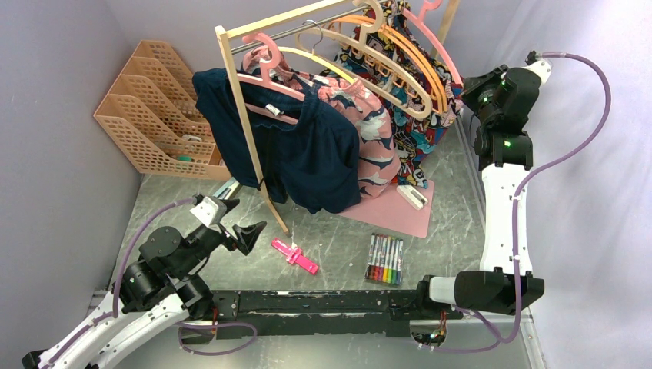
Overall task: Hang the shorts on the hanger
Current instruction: Adjust the shorts on the hanger.
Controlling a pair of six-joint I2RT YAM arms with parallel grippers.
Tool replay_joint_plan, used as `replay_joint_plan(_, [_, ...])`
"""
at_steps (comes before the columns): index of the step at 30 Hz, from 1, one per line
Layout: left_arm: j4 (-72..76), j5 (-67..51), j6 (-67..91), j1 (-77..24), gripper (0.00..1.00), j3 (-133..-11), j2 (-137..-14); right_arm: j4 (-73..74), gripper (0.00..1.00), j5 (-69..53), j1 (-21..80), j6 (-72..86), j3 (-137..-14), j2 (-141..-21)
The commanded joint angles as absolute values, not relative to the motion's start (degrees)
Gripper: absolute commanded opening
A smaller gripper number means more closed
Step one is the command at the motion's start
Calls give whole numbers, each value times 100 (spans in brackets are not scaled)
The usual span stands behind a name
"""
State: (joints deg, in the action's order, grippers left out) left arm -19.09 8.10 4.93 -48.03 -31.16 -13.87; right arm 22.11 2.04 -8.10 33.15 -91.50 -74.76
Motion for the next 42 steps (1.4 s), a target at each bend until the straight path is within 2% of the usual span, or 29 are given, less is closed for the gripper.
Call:
replay_joint_plan(1, [-1759,773,492,-4755,98,-3155,-1319,2028,0,7,-861,3278,-9300,-7518])
replay_joint_plan(13, [-1768,813,498,-4758,98,-3164,-1329,1660,0,-766,-814,3404,-9619,-7788])
replay_joint_plan(18, [-1769,818,492,-4758,98,-3156,-1327,1852,0,-403,-808,3372,-9716,-7752])
replay_joint_plan(22, [-1744,775,486,-4759,98,-3147,-1331,2156,38,156,-800,3232,-9600,-7522])
replay_joint_plan(24, [-1735,744,483,-4759,98,-3146,-1337,2285,48,415,-792,3193,-9524,-7409])
replay_joint_plan(26, [-1736,725,492,-4757,98,-3146,-1338,2418,52,598,-789,3169,-9465,-7339])
replay_joint_plan(31, [-1758,729,501,-4762,98,-3164,-1304,2619,53,729,-786,3151,-9493,-7409])
replay_joint_plan(42, [-1750,747,493,-4761,98,-3155,-1274,2664,49,525,-790,3130,-9524,-7634])
